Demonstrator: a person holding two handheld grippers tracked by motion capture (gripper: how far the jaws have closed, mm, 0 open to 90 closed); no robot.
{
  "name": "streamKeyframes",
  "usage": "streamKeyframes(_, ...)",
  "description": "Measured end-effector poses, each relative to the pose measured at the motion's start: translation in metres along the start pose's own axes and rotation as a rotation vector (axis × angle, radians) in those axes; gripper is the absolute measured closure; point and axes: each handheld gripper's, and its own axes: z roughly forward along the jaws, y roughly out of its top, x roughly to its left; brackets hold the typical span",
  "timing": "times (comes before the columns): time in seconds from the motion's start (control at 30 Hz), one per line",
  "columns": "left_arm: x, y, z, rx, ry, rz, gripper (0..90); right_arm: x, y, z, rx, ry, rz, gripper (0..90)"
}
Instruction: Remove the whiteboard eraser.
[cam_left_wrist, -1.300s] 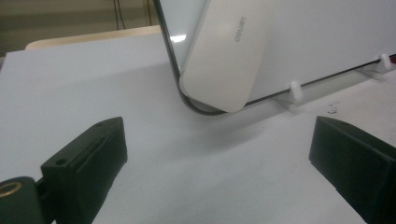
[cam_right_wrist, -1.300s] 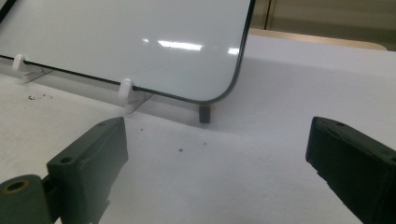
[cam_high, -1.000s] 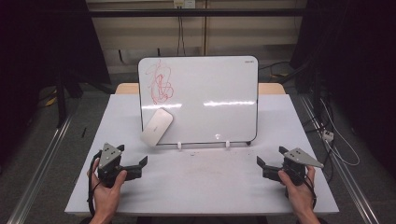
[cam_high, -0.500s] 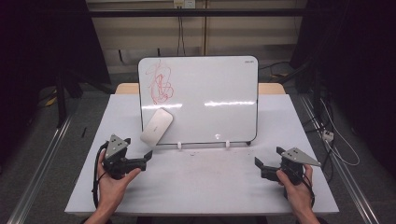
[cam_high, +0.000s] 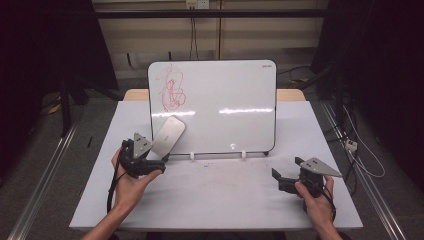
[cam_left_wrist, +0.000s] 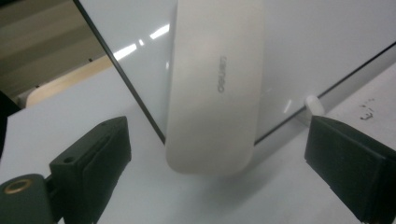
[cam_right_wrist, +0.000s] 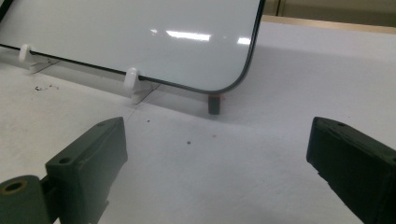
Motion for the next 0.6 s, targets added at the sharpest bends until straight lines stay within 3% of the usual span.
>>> streamKeyframes(0.2,-0.002,0.02,0.021,0.022,0.021,0.041,6.9,0.002,0.001,0.002,-0.001,0.009,-0.009,5.0)
streamKeyframes(0.3,-0.004,0.024,0.028,0.029,0.011,0.044,8.6,0.004,0.002,0.002,0.001,0.01,-0.015,5.0)
streamKeyframes(0.4,-0.007,0.032,0.035,0.022,0.049,0.063,9.2,0.005,0.001,0.002,0.004,0.014,-0.018,5.0)
streamKeyframes(0.53,-0.005,0.031,0.041,0.014,0.044,0.023,10.2,0.005,0.001,0.002,0.006,0.012,-0.02,5.0)
streamKeyframes(0.6,-0.003,0.03,0.041,0.026,0.019,0.015,8.9,0.005,0.001,0.001,0.004,0.007,-0.021,5.0)
